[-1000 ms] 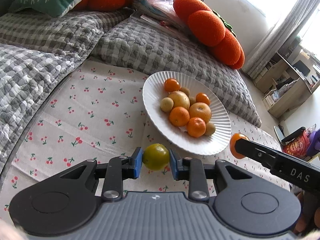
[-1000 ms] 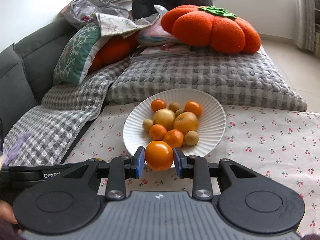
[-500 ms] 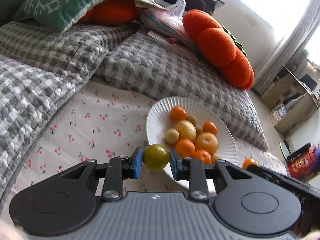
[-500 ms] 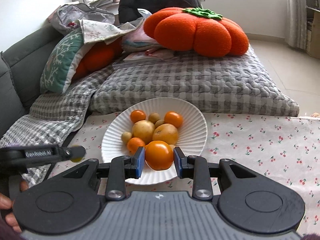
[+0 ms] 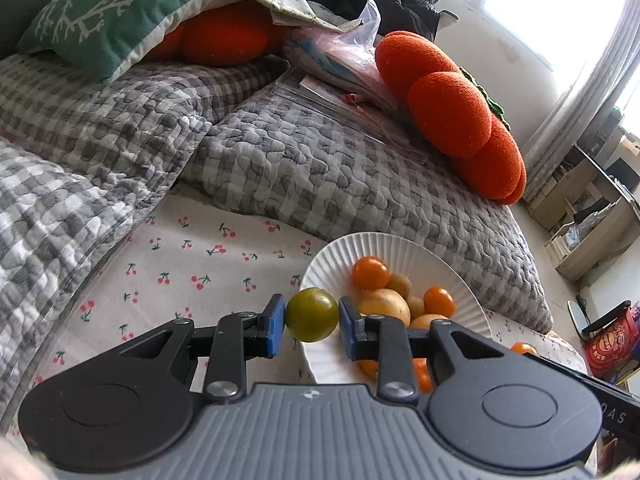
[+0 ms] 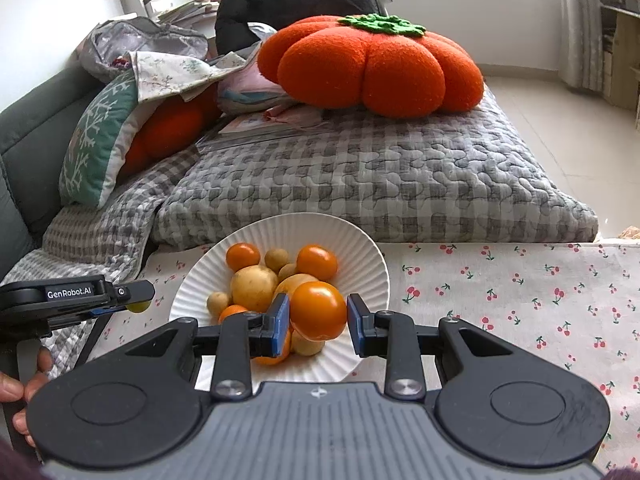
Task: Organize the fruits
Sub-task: 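Open the left gripper over the plate while the right releases its orange tomato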
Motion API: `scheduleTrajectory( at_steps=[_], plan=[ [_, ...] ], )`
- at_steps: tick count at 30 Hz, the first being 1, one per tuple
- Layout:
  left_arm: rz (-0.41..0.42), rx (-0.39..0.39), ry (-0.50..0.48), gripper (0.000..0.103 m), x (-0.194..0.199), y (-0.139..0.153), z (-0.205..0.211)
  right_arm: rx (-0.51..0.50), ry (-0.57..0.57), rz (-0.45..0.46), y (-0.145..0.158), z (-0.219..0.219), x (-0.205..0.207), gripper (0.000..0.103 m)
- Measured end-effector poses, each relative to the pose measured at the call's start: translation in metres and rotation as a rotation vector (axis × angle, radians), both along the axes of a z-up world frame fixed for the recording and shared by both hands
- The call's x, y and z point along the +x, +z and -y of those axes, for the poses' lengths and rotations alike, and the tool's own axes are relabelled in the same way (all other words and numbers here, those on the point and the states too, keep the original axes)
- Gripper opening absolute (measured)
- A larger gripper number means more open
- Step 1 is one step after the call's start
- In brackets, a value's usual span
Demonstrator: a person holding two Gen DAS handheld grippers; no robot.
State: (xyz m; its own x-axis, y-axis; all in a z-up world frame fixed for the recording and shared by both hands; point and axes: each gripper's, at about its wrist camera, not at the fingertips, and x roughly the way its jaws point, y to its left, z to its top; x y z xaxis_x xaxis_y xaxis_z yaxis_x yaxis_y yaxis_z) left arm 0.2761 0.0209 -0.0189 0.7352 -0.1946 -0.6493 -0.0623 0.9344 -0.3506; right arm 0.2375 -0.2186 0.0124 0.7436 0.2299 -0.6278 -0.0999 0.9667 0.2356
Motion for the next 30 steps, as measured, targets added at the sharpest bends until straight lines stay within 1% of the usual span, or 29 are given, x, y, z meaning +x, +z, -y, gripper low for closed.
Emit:
scheduleTrajectory(
  at_steps=[3, 5, 12, 17, 21, 23, 27, 30],
  plan=[
    [0.01, 0.0, -0.008, 0.026, 0.008, -0.001, 0.002, 0.002, -0.004, 0.0, -0.002, 0.003, 0.008, 0.028],
    [0.016, 0.018, -0.028, 0.026, 0.015, -0.003, 0.007, 0.002, 0.002, -0.005, -0.006, 0.002, 0.014, 0.028],
    [0.012, 0.05, -0.074, 0.026, 0.035, -0.015, 0.02, -0.035, 0.019, -0.028, -0.023, -0.006, 0.033, 0.028],
    [-0.001, 0.04, -0.074, 0.027, 0.041, -0.022, 0.018, -0.032, 0.01, -0.037, -0.03, -0.003, 0.038, 0.028],
    [-0.004, 0.032, -0.069, 0.027, 0.04, -0.021, 0.015, -0.015, 0.013, -0.049, -0.036, -0.003, 0.039, 0.029],
    [-0.004, 0.023, -0.068, 0.027, 0.039, -0.02, 0.014, -0.006, 0.005, -0.043, -0.034, -0.003, 0.037, 0.032],
    [0.009, 0.004, -0.062, 0.027, 0.034, -0.011, 0.01, 0.039, -0.011, -0.008, -0.017, 0.002, 0.03, 0.032],
    [0.019, 0.017, -0.056, 0.027, 0.028, -0.003, 0.008, 0.053, -0.018, -0.003, -0.008, 0.004, 0.024, 0.032]
  ],
)
